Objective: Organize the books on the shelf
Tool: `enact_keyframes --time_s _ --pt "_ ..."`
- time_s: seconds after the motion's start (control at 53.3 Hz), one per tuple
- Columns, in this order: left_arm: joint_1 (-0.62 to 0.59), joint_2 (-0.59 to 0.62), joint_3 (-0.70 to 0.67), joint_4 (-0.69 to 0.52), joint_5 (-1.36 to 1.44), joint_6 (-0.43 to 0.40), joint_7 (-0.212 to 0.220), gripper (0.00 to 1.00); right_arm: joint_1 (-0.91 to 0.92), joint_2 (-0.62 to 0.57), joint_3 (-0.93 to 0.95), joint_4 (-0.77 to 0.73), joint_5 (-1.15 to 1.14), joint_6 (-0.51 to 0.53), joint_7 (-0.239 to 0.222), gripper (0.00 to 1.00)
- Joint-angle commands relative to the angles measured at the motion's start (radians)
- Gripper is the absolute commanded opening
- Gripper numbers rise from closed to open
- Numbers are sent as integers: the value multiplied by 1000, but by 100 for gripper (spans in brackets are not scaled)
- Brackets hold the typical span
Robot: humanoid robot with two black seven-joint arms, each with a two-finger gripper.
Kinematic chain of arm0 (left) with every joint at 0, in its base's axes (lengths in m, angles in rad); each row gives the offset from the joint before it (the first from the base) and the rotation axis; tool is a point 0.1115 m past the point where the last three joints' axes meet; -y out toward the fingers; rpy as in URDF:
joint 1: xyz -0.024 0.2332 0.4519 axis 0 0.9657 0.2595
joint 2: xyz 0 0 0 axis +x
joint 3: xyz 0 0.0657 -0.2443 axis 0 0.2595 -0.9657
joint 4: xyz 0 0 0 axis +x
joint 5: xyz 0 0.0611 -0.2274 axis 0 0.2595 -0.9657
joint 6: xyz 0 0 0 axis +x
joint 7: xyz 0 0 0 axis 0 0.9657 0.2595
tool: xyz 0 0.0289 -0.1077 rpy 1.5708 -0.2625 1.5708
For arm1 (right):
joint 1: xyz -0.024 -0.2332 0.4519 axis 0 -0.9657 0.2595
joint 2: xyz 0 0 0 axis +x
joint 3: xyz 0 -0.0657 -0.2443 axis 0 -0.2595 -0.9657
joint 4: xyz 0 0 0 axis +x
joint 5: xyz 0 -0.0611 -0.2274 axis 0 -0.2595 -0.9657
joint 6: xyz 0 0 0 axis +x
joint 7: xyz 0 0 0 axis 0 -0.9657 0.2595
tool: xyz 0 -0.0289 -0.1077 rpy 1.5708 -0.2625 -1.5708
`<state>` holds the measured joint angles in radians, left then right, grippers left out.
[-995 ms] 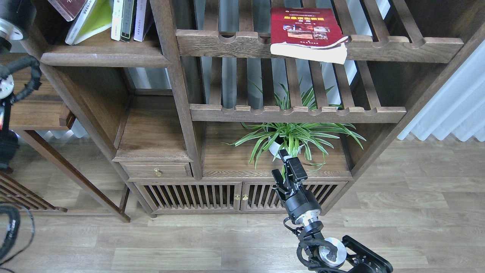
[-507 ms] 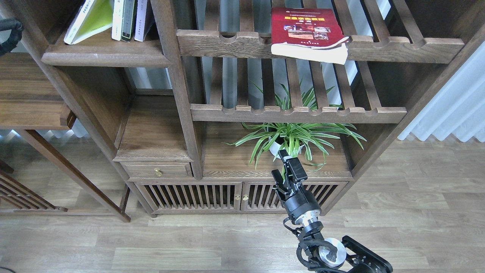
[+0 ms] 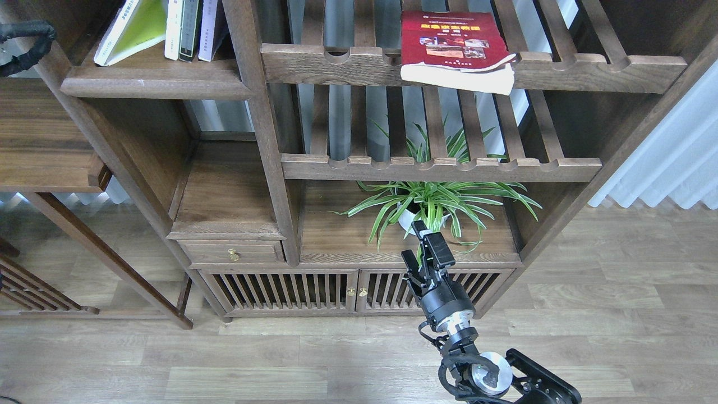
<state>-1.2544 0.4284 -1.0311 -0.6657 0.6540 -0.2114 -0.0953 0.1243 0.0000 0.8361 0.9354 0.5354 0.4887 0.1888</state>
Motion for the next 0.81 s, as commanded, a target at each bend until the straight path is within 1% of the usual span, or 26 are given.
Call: enact_keyframes --time_s 0.0,0.113,0.244,0.282,0.3,0.319,0.413,0.601,0.657,0.676,0.695,0.788 --pt "-3 -5 28 18 -2 0 0 12 1 0 0 5 0 0 0 97" --pt "-4 -5 40 32 -2 0 0 19 5 0 0 5 0 0 0 97" --pt "-5 -5 59 41 -1 0 0 25 6 0 0 6 0 0 0 97" --pt "-5 -7 68 47 -2 0 0 29 6 0 0 6 0 0 0 97" --pt "-5 -7 68 49 -2 1 0 30 6 0 0 6 0 0 0 97" --pt "-5 -7 75 51 -2 1 2 34 5 0 0 8 0 0 0 97" --pt "-5 -8 92 54 -1 4 5 42 0 0 0 17 0 0 0 97" --pt "-10 -11 98 52 -2 4 5 49 0 0 0 19 0 0 -2 97" --pt "-16 -29 98 51 -4 4 3 51 3 0 0 19 0 0 -2 97" --pt "-32 -66 88 51 -4 4 3 51 6 0 0 19 0 0 -2 97" --pt "-37 -74 83 51 -4 6 2 51 6 0 0 19 0 0 -2 97" --pt "-63 -89 74 51 -5 9 2 53 8 0 0 19 -2 0 -2 97"
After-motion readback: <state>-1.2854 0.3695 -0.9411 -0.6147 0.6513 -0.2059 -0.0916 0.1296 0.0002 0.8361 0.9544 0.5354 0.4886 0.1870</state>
